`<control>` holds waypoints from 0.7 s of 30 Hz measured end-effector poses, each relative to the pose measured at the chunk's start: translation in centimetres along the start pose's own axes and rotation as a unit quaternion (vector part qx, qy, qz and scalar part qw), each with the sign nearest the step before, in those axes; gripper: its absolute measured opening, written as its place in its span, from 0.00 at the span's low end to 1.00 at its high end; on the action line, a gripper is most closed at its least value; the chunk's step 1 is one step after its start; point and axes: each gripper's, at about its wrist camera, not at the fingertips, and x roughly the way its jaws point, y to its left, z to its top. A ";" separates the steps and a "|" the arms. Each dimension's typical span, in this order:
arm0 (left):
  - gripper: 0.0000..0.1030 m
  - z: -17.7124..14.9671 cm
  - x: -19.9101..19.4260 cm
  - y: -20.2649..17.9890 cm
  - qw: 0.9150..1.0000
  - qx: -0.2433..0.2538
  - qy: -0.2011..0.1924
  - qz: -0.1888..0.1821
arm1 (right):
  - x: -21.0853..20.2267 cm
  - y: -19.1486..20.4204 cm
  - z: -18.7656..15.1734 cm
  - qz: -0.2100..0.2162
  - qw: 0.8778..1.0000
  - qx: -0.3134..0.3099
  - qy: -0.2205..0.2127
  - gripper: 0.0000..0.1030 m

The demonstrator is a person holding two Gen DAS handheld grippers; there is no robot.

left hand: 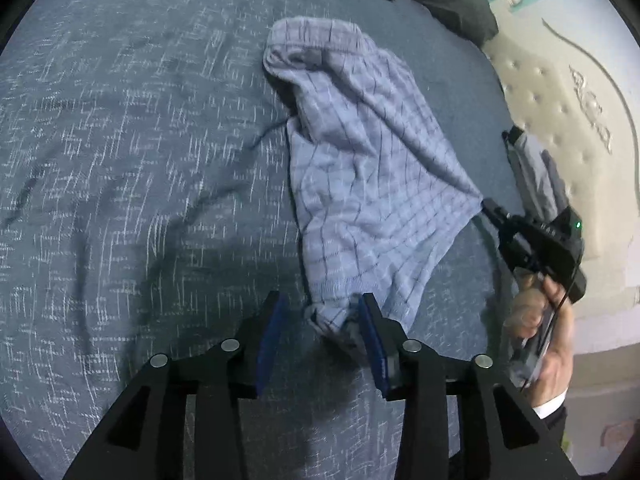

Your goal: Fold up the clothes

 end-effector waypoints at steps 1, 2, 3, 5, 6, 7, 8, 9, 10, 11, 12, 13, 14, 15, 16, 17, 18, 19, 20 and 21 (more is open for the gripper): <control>0.36 -0.3 0.1 0.0 1.000 0.003 0.003 0.005 | 0.0 0.0 0.0 0.000 1.000 0.000 0.000 0.02; 0.25 -0.6 0.2 0.0 1.000 0.007 0.007 0.010 | 0.0 -0.1 0.0 0.001 1.000 0.000 0.000 0.02; 0.18 -0.8 0.2 -0.1 1.000 0.009 0.008 0.013 | -0.1 -0.1 0.1 0.001 1.000 0.000 0.000 0.02; 0.16 -1.0 0.0 0.0 1.000 0.010 0.007 0.017 | -0.2 -0.1 0.1 0.003 1.000 0.001 0.000 0.02; 0.16 -1.1 -0.1 0.0 1.000 0.011 0.006 0.019 | -0.3 -0.1 0.1 0.003 1.000 0.001 0.000 0.02; 0.16 -1.2 -0.2 0.0 1.000 0.012 0.005 0.021 | -0.3 -0.1 0.0 0.003 1.000 0.001 0.000 0.02; 0.16 -1.2 -0.3 0.0 1.000 0.012 0.005 0.024 | -0.3 -0.1 0.0 0.003 1.000 0.001 0.000 0.02; 0.16 -1.2 -0.5 -0.1 1.000 0.012 0.002 0.024 | -0.4 -0.1 0.0 0.003 1.000 0.001 -0.001 0.02; 0.16 -1.1 -0.8 -0.2 1.000 0.012 -0.002 0.024 | -0.4 -0.2 0.0 0.003 1.000 0.001 -0.001 0.02; 0.16 -0.9 -1.1 -0.3 1.000 0.012 -0.006 0.022 | -0.4 -0.2 0.0 0.003 1.000 0.001 -0.001 0.02; 0.16 -0.7 -1.5 -0.4 1.000 0.010 -0.012 0.020 | -0.5 -0.2 0.1 0.003 1.000 0.001 0.000 0.02; 0.16 -0.4 -1.7 -0.4 1.000 0.009 -0.017 0.020 | -0.4 -0.2 0.1 0.003 1.000 0.001 0.000 0.02; 0.18 -0.1 -1.7 -0.4 1.000 0.007 -0.021 0.022 | -0.4 -0.2 0.1 0.003 1.000 0.001 0.000 0.02; 0.24 0.1 -1.8 -0.4 0.999 0.005 -0.026 0.023 | -0.4 -0.2 0.1 0.002 1.000 0.001 0.001 0.02; 0.28 0.5 -1.7 -0.3 0.999 0.001 -0.028 0.023 | -0.4 -0.2 0.0 0.002 1.000 0.001 0.001 0.02; 0.35 0.8 -1.5 0.0 1.000 -0.003 -0.025 0.018 | -0.4 -0.2 0.0 0.003 1.000 0.001 0.001 0.02; 0.36 0.9 -1.2 0.1 1.000 -0.004 -0.021 0.013 | -0.4 -0.1 0.0 0.003 1.000 0.001 0.001 0.02; 0.36 1.0 -1.1 0.1 1.000 -0.002 -0.017 0.011 | -0.4 -0.1 0.0 0.003 1.000 0.000 0.001 0.02; 0.36 0.9 -0.9 0.0 1.000 0.004 -0.015 0.010 | -0.4 -0.1 0.1 0.003 1.000 0.000 0.001 0.02; 0.36 0.8 -0.7 -0.1 1.000 0.010 -0.013 0.010 | -0.4 -0.2 0.1 0.003 1.000 0.000 0.002 0.02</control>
